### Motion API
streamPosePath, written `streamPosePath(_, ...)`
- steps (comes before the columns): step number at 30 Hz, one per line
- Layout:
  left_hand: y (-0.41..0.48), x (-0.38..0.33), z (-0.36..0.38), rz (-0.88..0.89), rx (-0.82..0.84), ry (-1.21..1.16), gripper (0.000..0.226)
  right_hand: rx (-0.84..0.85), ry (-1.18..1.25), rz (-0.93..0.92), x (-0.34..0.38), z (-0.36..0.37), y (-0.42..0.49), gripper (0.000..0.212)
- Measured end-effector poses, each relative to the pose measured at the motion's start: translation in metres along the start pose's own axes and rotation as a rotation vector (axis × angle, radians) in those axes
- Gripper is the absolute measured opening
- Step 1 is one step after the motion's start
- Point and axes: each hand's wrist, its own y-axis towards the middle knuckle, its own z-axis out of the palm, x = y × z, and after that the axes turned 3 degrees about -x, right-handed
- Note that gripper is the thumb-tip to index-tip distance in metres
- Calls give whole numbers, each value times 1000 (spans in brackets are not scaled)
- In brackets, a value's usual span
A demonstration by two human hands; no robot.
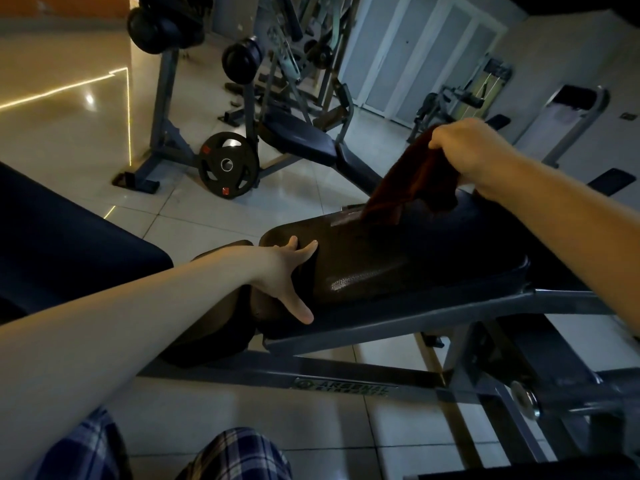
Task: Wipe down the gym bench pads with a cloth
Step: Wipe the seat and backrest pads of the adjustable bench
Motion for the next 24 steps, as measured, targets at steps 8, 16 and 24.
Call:
streamPosePath(8,1,4,1,37,-14,22,129,465,-961,-551,-21,58,-48,22)
streamPosePath(16,5,10,8,77,-35,-68,131,423,-902,-504,-46,93,-33,86)
streamPosePath(24,2,20,25,102,-130,-191,124,613,-927,-575,-39,132,-23,64)
